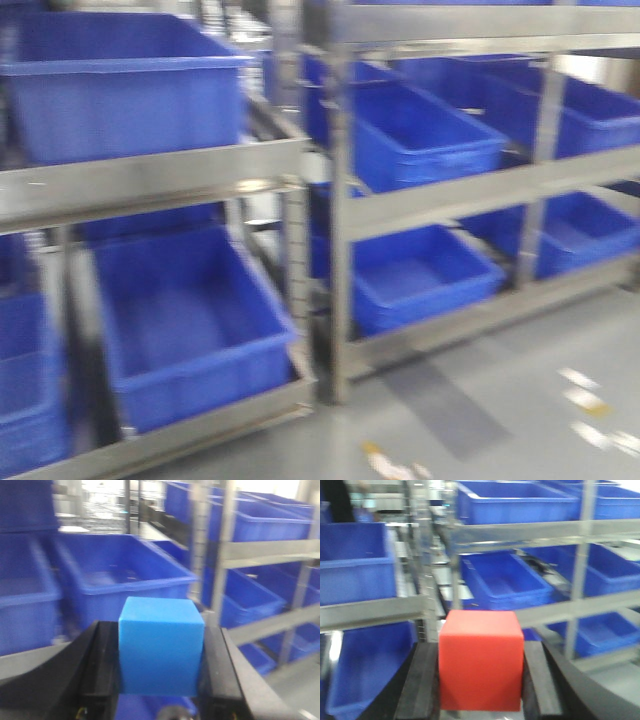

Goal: Sort and place red and blue blocks on shelf
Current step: 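Turn the base to face the two blue bins on the rack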

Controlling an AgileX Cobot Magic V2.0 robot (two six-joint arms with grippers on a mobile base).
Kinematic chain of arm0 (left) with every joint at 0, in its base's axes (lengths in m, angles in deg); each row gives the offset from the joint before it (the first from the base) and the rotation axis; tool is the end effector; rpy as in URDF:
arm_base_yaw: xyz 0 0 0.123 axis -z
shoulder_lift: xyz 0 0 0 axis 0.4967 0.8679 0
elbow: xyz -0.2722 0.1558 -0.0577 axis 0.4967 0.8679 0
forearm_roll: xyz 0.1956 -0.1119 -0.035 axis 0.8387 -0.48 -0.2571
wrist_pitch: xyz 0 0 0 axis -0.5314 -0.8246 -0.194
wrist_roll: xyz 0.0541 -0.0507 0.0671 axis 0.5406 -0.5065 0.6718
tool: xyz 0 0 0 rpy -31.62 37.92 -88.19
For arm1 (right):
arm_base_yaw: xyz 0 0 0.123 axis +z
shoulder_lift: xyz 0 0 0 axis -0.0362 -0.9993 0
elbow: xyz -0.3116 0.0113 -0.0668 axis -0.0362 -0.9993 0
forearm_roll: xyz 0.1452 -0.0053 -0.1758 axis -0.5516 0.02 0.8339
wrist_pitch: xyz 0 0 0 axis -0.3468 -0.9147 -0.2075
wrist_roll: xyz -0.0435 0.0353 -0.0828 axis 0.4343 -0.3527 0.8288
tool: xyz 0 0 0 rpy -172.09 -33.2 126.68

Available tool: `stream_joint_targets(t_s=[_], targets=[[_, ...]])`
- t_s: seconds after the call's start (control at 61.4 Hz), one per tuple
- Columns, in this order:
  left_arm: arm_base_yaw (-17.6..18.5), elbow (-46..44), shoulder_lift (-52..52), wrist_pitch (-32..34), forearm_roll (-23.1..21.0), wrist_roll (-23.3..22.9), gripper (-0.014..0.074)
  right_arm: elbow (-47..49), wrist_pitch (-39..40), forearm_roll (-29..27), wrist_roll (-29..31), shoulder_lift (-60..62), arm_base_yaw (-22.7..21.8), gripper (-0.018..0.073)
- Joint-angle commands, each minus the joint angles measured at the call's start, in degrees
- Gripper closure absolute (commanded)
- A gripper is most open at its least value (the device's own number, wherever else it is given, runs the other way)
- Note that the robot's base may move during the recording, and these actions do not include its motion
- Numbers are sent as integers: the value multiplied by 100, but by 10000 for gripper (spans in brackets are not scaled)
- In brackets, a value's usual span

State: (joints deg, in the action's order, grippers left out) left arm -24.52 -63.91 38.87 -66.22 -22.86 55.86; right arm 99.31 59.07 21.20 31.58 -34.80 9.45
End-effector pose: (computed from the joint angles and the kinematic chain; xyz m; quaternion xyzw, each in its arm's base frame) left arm 0.0380 -0.0062 0.3428 0.0146 0.6915 -0.0703 0.7188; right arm 0.0266 0.0036 0.3075 -0.0269 0.6848 0.0659 0.7252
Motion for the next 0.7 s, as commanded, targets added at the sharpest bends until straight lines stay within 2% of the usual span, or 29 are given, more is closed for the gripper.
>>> stream_joint_targets(t_s=[0.0,0.684], targets=[[-2,-177,23,526,-9,1,475,182,516,32,64,-50,-33,503],[-2,-177,23,526,-9,1,475,182,516,32,64,-50,-33,503]])
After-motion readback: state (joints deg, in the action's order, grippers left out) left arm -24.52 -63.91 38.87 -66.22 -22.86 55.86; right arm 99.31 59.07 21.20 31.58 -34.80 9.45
